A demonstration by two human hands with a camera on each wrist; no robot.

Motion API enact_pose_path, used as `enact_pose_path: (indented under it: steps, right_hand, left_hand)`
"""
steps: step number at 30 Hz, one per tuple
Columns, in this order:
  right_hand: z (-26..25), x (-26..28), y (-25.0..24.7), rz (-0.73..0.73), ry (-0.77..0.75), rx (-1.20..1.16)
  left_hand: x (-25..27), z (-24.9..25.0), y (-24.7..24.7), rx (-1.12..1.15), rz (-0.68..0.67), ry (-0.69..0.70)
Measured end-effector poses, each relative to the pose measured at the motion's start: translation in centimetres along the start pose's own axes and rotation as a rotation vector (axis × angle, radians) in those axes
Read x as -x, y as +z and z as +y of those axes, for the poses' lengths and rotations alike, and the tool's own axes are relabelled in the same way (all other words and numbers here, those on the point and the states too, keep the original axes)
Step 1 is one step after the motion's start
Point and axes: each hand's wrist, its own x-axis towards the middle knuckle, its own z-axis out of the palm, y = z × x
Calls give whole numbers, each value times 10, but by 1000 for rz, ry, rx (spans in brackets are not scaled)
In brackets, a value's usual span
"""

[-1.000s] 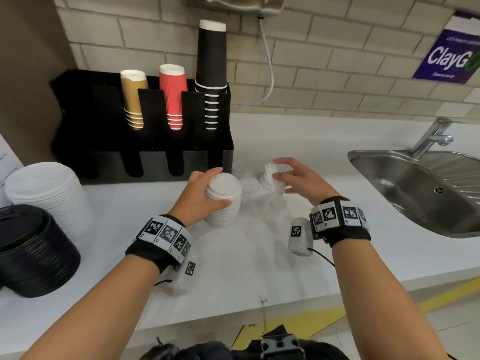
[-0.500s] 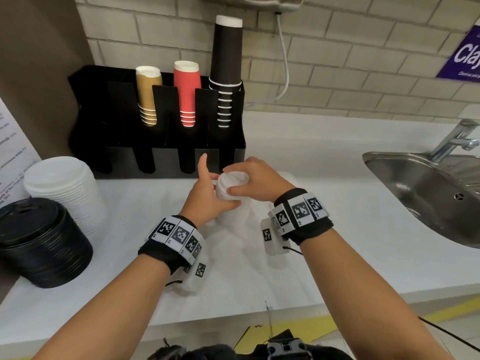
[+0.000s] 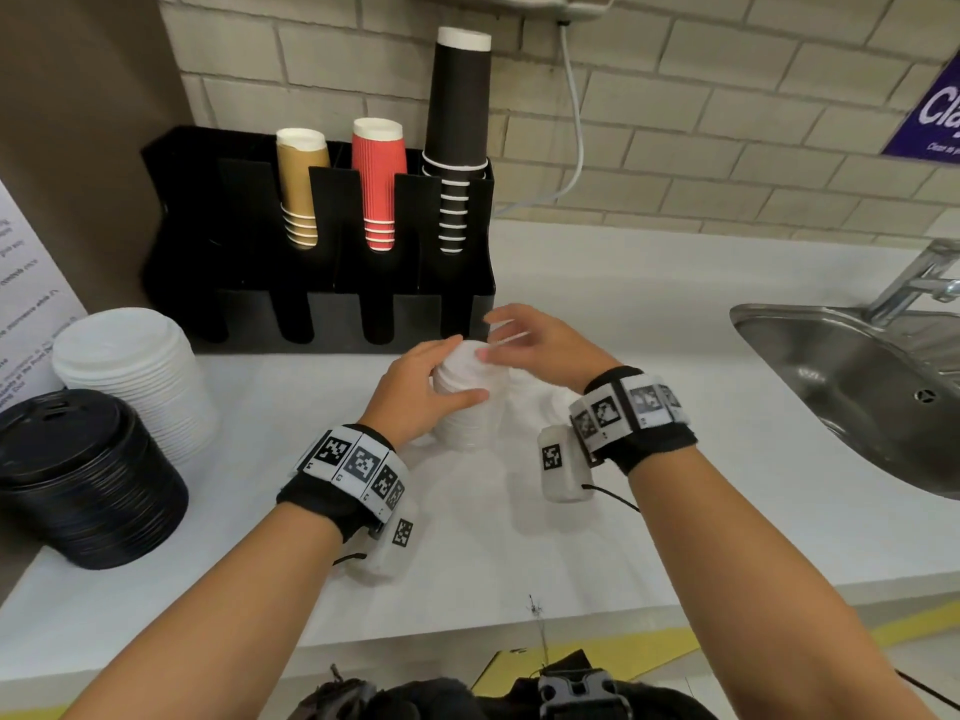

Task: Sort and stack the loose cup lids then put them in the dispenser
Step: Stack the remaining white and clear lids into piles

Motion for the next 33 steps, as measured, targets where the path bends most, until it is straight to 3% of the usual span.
enact_pose_path:
  steps: [2,4,7,9,19,21,24,26,33]
  right_hand:
    - [18,1,-16,78,116,-1]
    - [42,2,-32,91,252,238]
    - [72,7,-40,-87,438,505]
    - [83,10,-34,-196,462,561]
    - [92,-1,-21,-112,397,567]
    - [80,0,-28,-57,349,399]
    - [48,3,-32,33,200,-84]
    - [27,3,-26,48,105,-198]
    - [0,-2,-1,-2,-47,45]
  left_hand:
    - [-2,2,-2,-19,-13,-13]
    - [-2,5,-3,-29,-22,-28]
    - [-3,8,-4,-44,-34,-37]
    - [-3,9,-5,-46,-35,-38]
    - [-1,10,-6,-32,-42,-34]
    - [-2,9,-6,-32,-42,-22]
    - [-1,8,-6,-27,-41,-22]
    - [0,8,-5,-17,-35,-23]
    - [1,8,-2,64,22,-44]
